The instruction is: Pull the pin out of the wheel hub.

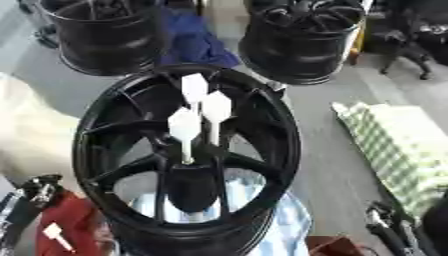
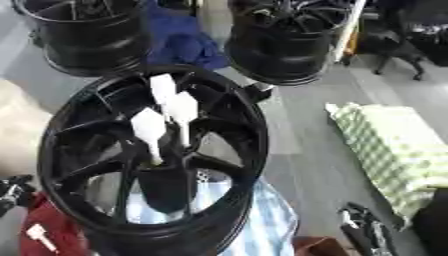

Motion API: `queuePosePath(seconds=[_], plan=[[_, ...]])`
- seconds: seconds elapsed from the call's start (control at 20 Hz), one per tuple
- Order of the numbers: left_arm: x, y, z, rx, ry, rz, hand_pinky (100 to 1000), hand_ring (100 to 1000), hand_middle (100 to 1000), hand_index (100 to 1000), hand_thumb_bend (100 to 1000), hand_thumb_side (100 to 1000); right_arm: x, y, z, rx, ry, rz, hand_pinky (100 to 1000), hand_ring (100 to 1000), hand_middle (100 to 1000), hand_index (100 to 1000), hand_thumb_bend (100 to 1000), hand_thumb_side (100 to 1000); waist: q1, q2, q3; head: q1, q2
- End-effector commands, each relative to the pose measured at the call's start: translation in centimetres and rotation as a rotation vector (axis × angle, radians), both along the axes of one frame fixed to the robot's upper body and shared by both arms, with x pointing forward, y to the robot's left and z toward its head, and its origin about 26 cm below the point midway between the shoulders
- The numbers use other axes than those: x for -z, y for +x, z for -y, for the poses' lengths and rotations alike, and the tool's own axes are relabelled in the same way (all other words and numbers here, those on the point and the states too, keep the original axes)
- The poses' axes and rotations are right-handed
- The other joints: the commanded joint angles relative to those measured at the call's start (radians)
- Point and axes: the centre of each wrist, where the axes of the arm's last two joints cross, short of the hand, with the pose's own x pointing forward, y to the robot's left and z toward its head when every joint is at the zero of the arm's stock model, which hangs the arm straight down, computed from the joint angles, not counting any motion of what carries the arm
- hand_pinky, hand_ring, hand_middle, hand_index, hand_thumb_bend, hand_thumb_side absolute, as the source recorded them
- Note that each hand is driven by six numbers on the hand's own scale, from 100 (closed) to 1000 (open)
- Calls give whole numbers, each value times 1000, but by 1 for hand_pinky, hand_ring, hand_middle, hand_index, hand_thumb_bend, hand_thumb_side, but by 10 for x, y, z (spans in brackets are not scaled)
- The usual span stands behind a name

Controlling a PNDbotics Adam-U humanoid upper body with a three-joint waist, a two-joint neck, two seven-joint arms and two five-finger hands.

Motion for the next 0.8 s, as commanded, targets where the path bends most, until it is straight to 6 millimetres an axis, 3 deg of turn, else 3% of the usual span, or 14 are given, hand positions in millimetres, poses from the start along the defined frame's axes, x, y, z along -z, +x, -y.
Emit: queuePosePath(seconds=[0.05,0.8], plan=[[-13,6,-7,8,32,29,622,590,556,764,100,620,-7,5,9,1,-27,10,607,561,557,810,100,576,2,-8,0,2,-3],[-13,7,-5,12,28,23,621,591,557,765,100,617,-7,2,14,15,-16,9,605,565,560,805,100,542,-3,-8,8,11,-3]])
